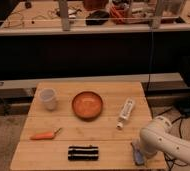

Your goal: Place the white sponge in the ceramic bowl

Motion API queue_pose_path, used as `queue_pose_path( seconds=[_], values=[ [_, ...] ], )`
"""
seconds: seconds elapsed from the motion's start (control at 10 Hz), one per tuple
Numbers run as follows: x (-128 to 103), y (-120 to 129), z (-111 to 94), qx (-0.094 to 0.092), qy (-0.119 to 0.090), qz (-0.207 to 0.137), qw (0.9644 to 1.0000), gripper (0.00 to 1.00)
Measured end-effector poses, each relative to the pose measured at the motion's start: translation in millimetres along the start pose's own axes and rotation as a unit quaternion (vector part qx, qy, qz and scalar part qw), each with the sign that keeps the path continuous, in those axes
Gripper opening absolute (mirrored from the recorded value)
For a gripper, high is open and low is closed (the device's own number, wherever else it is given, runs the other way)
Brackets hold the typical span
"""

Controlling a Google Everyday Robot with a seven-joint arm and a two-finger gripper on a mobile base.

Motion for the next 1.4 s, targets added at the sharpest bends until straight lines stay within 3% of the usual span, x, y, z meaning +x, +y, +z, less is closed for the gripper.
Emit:
queue_pose_path(
  seconds=[0.2, 0.4, 0.7, 1.0, 1.4],
  values=[
    [0.1, 0.1, -1.3, 0.000, 0.000, -0.001, 1.0000, 0.10],
    [0.7, 2.0, -2.3, -0.001, 0.000, 0.000, 1.0000, 0.18],
    [-0.3, 1.7, -0.8, -0.001, 0.002, 0.001, 1.0000, 0.14],
    [-1.5, 2.8, -2.7, -0.002, 0.002, 0.005, 1.0000, 0.36],
    [-2.3, 3.9, -1.4, -0.002, 0.004, 0.007, 1.0000, 0.29]
  ],
)
